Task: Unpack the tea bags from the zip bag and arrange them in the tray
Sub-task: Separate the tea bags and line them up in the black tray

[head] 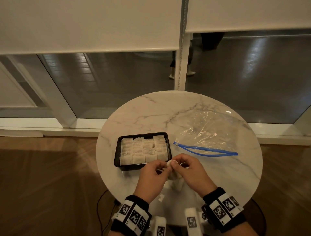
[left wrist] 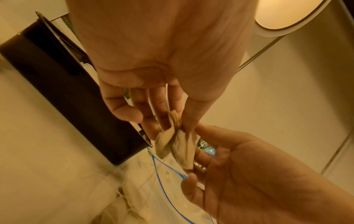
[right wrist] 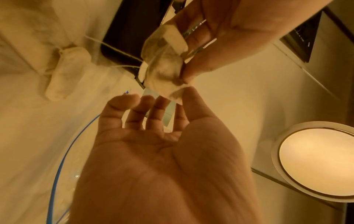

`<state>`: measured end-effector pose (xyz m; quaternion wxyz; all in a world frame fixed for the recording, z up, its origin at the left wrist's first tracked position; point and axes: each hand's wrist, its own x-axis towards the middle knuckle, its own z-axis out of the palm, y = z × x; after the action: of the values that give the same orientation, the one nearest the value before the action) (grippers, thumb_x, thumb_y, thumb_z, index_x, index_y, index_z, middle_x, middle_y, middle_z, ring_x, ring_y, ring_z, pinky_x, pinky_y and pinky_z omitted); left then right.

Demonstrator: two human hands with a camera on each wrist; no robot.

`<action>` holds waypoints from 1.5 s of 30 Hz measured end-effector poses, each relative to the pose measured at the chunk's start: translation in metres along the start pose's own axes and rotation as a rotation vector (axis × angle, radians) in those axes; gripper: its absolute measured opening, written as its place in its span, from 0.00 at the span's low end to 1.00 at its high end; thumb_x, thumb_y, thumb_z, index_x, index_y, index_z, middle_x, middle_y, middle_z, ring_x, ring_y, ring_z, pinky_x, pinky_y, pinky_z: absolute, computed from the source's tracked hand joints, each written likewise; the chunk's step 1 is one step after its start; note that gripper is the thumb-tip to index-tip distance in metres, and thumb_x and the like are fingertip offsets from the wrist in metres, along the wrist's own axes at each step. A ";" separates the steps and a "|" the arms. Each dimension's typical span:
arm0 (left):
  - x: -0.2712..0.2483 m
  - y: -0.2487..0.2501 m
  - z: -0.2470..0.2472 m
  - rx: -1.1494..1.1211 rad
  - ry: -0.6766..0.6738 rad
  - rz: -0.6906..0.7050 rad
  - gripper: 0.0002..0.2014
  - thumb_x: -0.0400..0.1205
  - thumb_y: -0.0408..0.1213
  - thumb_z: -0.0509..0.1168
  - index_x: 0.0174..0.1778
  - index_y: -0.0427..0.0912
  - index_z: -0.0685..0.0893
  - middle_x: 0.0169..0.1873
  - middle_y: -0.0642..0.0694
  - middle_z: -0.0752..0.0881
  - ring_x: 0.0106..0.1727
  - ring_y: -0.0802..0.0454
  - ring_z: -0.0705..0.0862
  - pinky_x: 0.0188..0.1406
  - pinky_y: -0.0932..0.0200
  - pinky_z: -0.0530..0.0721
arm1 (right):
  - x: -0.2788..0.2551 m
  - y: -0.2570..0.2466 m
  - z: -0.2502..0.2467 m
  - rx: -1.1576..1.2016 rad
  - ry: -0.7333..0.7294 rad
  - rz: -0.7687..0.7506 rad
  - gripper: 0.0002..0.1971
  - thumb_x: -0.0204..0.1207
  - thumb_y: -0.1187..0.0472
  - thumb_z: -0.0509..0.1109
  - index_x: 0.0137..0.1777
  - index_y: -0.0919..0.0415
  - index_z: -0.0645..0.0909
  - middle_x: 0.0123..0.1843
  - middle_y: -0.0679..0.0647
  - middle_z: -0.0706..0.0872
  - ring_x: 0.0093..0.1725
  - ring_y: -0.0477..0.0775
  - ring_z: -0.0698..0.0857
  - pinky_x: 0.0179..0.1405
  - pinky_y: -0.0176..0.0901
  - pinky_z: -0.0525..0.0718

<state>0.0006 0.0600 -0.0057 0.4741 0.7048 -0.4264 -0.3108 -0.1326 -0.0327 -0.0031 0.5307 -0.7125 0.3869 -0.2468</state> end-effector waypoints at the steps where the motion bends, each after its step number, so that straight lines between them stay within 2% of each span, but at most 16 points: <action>1: -0.001 0.001 -0.001 0.000 -0.001 0.005 0.03 0.84 0.43 0.71 0.47 0.54 0.91 0.38 0.57 0.92 0.40 0.61 0.90 0.45 0.62 0.89 | 0.000 -0.002 -0.001 0.007 0.014 -0.002 0.04 0.81 0.56 0.72 0.48 0.47 0.88 0.44 0.47 0.89 0.46 0.46 0.86 0.46 0.36 0.81; 5: -0.004 0.004 -0.005 0.086 -0.036 0.059 0.04 0.85 0.42 0.70 0.47 0.54 0.90 0.37 0.62 0.91 0.41 0.67 0.88 0.41 0.74 0.82 | 0.000 -0.012 -0.003 -0.060 -0.045 -0.029 0.04 0.80 0.57 0.73 0.47 0.47 0.89 0.42 0.45 0.88 0.43 0.39 0.83 0.48 0.35 0.80; 9: -0.004 0.002 -0.006 0.105 -0.014 0.063 0.03 0.84 0.43 0.71 0.48 0.54 0.91 0.39 0.60 0.91 0.43 0.66 0.87 0.42 0.74 0.82 | 0.003 -0.014 -0.007 -0.140 -0.057 -0.049 0.05 0.79 0.58 0.75 0.46 0.46 0.90 0.41 0.43 0.88 0.41 0.39 0.82 0.47 0.37 0.81; 11: -0.004 -0.001 -0.006 0.099 0.012 0.037 0.03 0.84 0.47 0.71 0.49 0.57 0.90 0.40 0.60 0.91 0.44 0.66 0.87 0.43 0.72 0.83 | 0.005 -0.012 -0.008 -0.119 0.073 -0.088 0.04 0.78 0.57 0.76 0.46 0.45 0.90 0.44 0.42 0.89 0.45 0.41 0.83 0.48 0.38 0.82; 13: -0.004 -0.003 -0.008 0.090 0.060 0.003 0.04 0.84 0.49 0.70 0.49 0.58 0.89 0.41 0.60 0.90 0.45 0.68 0.86 0.44 0.71 0.84 | 0.006 -0.010 -0.009 -0.081 0.300 -0.141 0.04 0.77 0.58 0.77 0.47 0.47 0.89 0.46 0.41 0.88 0.48 0.40 0.83 0.50 0.38 0.82; 15: -0.002 -0.006 -0.010 0.090 0.100 -0.019 0.03 0.84 0.50 0.69 0.50 0.60 0.88 0.43 0.61 0.90 0.45 0.69 0.86 0.47 0.68 0.85 | 0.008 -0.010 -0.011 -0.079 0.374 -0.168 0.04 0.77 0.59 0.77 0.47 0.47 0.90 0.46 0.41 0.88 0.47 0.39 0.83 0.48 0.35 0.81; 18: 0.000 -0.012 -0.014 0.109 0.124 -0.058 0.03 0.84 0.46 0.70 0.51 0.58 0.88 0.45 0.59 0.89 0.46 0.65 0.87 0.49 0.65 0.87 | 0.010 -0.010 -0.011 0.046 0.192 -0.107 0.04 0.77 0.59 0.78 0.47 0.48 0.91 0.41 0.45 0.91 0.43 0.45 0.88 0.41 0.36 0.82; 21: 0.000 -0.015 -0.017 0.118 0.135 -0.097 0.07 0.86 0.39 0.67 0.56 0.53 0.89 0.48 0.58 0.89 0.49 0.62 0.86 0.53 0.65 0.85 | 0.013 -0.009 -0.010 0.101 0.200 -0.057 0.05 0.78 0.62 0.76 0.45 0.49 0.90 0.39 0.49 0.92 0.40 0.54 0.90 0.34 0.41 0.86; 23: 0.000 -0.015 -0.018 0.104 0.098 -0.121 0.10 0.88 0.37 0.64 0.58 0.51 0.89 0.47 0.57 0.88 0.51 0.62 0.86 0.54 0.66 0.82 | 0.013 -0.008 -0.007 0.015 0.172 -0.058 0.05 0.78 0.61 0.76 0.45 0.48 0.89 0.40 0.47 0.91 0.42 0.51 0.90 0.37 0.40 0.87; 25: -0.002 -0.014 -0.020 0.059 0.041 -0.134 0.09 0.89 0.41 0.63 0.60 0.54 0.87 0.49 0.59 0.88 0.54 0.62 0.85 0.56 0.65 0.81 | 0.012 -0.010 -0.004 -0.088 0.090 -0.075 0.05 0.78 0.60 0.75 0.44 0.47 0.89 0.42 0.45 0.90 0.46 0.45 0.88 0.45 0.38 0.86; 27: -0.004 -0.013 -0.021 -0.034 -0.015 -0.126 0.11 0.87 0.48 0.65 0.64 0.54 0.86 0.55 0.58 0.88 0.58 0.62 0.85 0.61 0.62 0.83 | 0.012 -0.013 -0.002 -0.056 0.002 -0.073 0.05 0.79 0.61 0.75 0.44 0.48 0.88 0.43 0.45 0.90 0.47 0.46 0.88 0.43 0.38 0.84; 29: -0.007 -0.011 -0.022 -0.054 -0.054 -0.106 0.17 0.85 0.53 0.67 0.68 0.55 0.84 0.58 0.59 0.87 0.58 0.64 0.84 0.60 0.63 0.83 | 0.012 -0.019 0.000 0.016 -0.067 -0.061 0.06 0.79 0.62 0.74 0.44 0.50 0.88 0.43 0.48 0.90 0.46 0.49 0.88 0.40 0.38 0.83; 32: -0.009 -0.005 -0.025 0.002 -0.054 0.000 0.09 0.84 0.48 0.70 0.58 0.58 0.90 0.48 0.61 0.91 0.50 0.67 0.86 0.49 0.72 0.82 | 0.012 -0.026 0.003 0.013 -0.084 -0.091 0.07 0.80 0.63 0.74 0.44 0.49 0.87 0.42 0.47 0.90 0.44 0.46 0.88 0.38 0.33 0.82; 35: -0.009 -0.004 -0.027 0.000 -0.022 0.046 0.07 0.85 0.46 0.70 0.47 0.54 0.93 0.40 0.56 0.93 0.42 0.62 0.88 0.44 0.68 0.84 | 0.012 -0.031 0.007 -0.051 -0.081 -0.112 0.05 0.80 0.60 0.74 0.47 0.47 0.87 0.43 0.44 0.90 0.46 0.41 0.88 0.37 0.30 0.82; 41: -0.011 -0.008 -0.037 -0.039 0.010 0.016 0.07 0.85 0.45 0.70 0.46 0.53 0.93 0.39 0.55 0.93 0.40 0.61 0.88 0.43 0.67 0.86 | 0.018 -0.033 0.013 -0.110 -0.148 -0.083 0.05 0.81 0.59 0.73 0.47 0.47 0.87 0.42 0.43 0.90 0.44 0.39 0.88 0.36 0.28 0.82; 45: -0.011 -0.015 -0.047 -0.134 0.159 -0.051 0.14 0.86 0.50 0.67 0.41 0.49 0.93 0.35 0.48 0.92 0.37 0.53 0.88 0.41 0.56 0.86 | 0.031 -0.039 0.025 -0.053 -0.164 -0.061 0.04 0.82 0.61 0.71 0.47 0.51 0.84 0.39 0.45 0.91 0.38 0.39 0.89 0.33 0.30 0.81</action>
<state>0.0398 0.0920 -0.0030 0.5446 0.7045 -0.3476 -0.2937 -0.0840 -0.0383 0.0241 0.5338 -0.7557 0.3265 -0.1934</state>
